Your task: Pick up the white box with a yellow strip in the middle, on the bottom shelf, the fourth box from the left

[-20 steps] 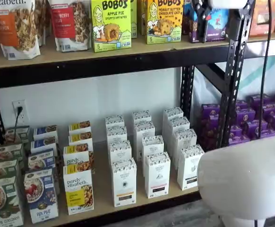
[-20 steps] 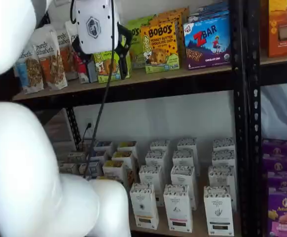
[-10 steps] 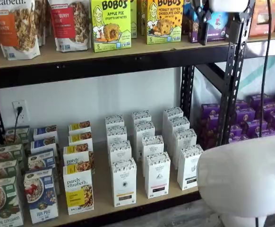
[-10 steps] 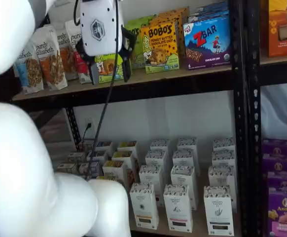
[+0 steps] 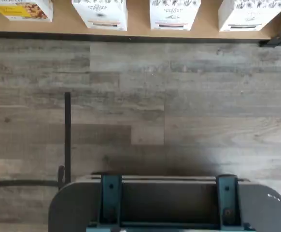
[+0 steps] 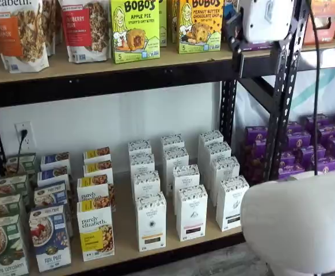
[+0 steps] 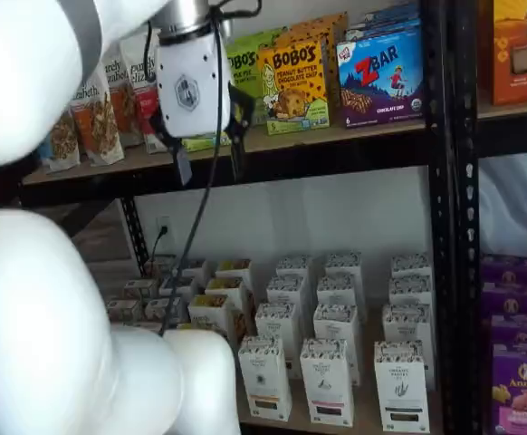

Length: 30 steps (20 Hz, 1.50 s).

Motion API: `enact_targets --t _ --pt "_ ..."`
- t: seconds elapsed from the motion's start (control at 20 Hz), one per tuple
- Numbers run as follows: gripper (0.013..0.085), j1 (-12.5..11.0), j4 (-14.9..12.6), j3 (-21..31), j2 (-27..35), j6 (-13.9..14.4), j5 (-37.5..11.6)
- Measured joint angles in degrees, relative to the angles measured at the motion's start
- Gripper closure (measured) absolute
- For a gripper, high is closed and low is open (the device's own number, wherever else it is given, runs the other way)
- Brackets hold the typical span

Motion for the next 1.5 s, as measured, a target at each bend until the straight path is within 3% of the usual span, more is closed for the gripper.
enact_targets --t 0.2,0.5,0.75,1.3,1.5 --pt "0.013 0.1 0.5 4.3 -0.5 0.1 -4.2" --pt "0.013 2.1 -0.7 9.0 -0.1 1.8 -10.3" --pt "0.013 6.0 -3.9 13.2 0.1 5.7 -17.4" --pt "0.013 11.2 -7.7 19.2 4.2 12.3 -30.1" --pt "0.013 11.7 -5.5 21.0 5.3 12.5 -34.7"
